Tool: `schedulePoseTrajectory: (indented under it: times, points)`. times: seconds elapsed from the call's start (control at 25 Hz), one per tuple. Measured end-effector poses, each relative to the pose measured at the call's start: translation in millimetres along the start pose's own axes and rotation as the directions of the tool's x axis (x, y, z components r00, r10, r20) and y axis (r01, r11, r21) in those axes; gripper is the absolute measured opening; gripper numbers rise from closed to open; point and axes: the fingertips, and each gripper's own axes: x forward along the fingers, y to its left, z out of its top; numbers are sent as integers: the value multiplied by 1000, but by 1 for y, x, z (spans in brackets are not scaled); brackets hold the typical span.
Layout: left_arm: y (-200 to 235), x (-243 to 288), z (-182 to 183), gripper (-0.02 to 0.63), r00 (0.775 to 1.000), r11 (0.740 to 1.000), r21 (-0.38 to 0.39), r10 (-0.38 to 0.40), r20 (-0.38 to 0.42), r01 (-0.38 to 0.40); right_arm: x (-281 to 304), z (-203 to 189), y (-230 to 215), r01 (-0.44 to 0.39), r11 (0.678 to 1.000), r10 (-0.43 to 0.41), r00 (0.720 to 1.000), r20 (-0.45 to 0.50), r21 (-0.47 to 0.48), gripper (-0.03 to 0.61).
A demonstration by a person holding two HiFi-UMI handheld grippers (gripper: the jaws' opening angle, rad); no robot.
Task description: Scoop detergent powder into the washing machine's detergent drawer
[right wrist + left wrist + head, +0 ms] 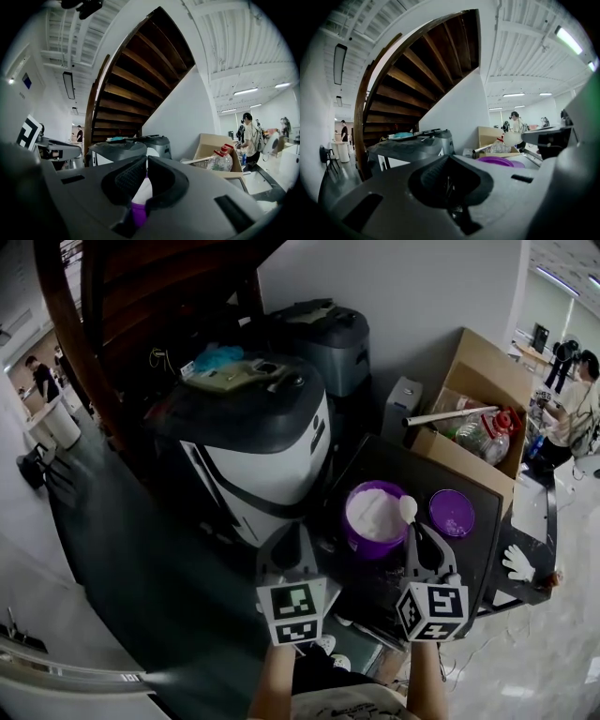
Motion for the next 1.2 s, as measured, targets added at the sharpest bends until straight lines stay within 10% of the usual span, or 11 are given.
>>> schedulePoseTrajectory:
  times: [0.76,1.2]
  points:
    - [13,73,2,2,994,994,11,-111,-21,111,67,-24,-4,-23,997,8,979,-202,-72,20]
    - [12,85,-12,2,987,989,21,-145,-64,147,84,-51,-2,-123,989,77,902,-425,-83,20]
